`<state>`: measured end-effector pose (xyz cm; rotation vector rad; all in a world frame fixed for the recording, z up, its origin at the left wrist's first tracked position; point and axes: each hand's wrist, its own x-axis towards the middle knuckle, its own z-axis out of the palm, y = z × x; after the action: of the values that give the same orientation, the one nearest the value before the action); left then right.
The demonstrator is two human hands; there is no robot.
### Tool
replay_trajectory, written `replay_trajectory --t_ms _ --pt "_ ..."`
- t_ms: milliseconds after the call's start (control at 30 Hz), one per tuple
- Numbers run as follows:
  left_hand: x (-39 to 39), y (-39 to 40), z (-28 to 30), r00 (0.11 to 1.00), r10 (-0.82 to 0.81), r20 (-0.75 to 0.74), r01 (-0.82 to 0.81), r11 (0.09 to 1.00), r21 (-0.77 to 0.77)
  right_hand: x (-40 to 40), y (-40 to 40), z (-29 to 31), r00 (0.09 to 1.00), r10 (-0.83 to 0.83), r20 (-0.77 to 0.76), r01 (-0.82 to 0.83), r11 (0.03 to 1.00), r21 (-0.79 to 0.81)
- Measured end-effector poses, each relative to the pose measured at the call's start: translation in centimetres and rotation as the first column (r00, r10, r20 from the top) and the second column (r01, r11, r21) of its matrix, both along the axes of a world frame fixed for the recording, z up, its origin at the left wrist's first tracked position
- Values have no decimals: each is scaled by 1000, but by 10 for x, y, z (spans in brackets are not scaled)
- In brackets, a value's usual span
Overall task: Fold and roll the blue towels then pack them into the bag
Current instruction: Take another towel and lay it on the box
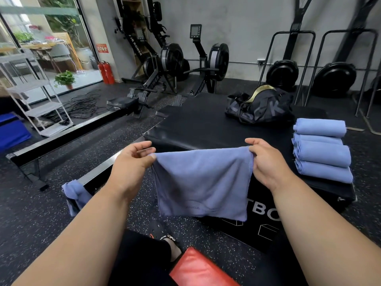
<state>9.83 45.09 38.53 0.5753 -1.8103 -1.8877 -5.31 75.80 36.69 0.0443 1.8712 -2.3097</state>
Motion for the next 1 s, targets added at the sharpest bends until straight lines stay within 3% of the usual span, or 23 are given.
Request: replay_trajectory --t_ms 133,267,333,500,1000 --pt "5 -3 -11 954 -98 282 172 952 -254 0 3 5 996 46 -76 -45 999 8" --pt "4 -3 -14 938 74 339 133 827 -546 4 3 11 979 116 -168 -104 991 81" --pt "3 -4 -9 930 130 343 116 782 -612 6 5 11 969 141 -203 -124 987 98" --pt "-3 -8 10 951 142 274 85 733 -675 9 12 13 948 111 -298 -75 989 130" --pt "-47 1 29 994 15 108 47 834 -549 -23 28 10 957 -78 -279 62 996 -65"
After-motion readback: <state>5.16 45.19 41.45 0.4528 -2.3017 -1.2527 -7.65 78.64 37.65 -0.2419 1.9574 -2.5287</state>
